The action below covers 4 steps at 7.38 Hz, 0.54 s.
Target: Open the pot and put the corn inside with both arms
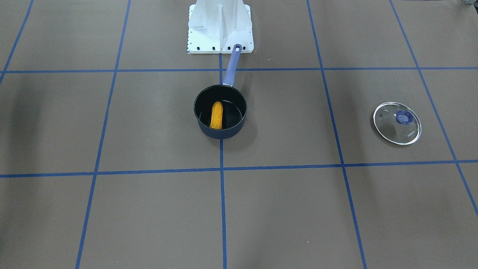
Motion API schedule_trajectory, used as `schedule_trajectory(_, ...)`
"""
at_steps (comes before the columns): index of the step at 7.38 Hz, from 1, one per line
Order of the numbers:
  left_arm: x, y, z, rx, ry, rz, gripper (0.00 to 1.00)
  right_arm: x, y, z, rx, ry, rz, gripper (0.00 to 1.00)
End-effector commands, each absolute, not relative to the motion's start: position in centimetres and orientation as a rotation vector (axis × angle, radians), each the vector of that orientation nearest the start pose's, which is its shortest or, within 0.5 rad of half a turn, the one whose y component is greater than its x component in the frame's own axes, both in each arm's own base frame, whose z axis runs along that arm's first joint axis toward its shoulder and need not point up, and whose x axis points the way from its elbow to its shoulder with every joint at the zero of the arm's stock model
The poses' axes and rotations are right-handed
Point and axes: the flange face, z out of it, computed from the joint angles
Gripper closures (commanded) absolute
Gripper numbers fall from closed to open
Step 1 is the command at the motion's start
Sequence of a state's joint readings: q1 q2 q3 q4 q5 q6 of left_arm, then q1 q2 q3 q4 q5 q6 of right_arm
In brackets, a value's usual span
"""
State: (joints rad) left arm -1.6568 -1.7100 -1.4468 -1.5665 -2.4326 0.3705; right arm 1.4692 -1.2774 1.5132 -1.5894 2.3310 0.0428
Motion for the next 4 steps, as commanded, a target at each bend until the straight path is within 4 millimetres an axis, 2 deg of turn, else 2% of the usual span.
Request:
schedule_trajectory(1,-11.12,-53.37,65.29,0.213,0.840,0.258,0.02,0.23,-61.80,52.89,0.147,-0.770,-0.131,0.00)
schedule_trajectory(4,-11.39,-53.54,65.04,0.216,0.839,0.249,0.02,0.22,-61.87,52.94,0.146,-0.770,-0.132,0.00)
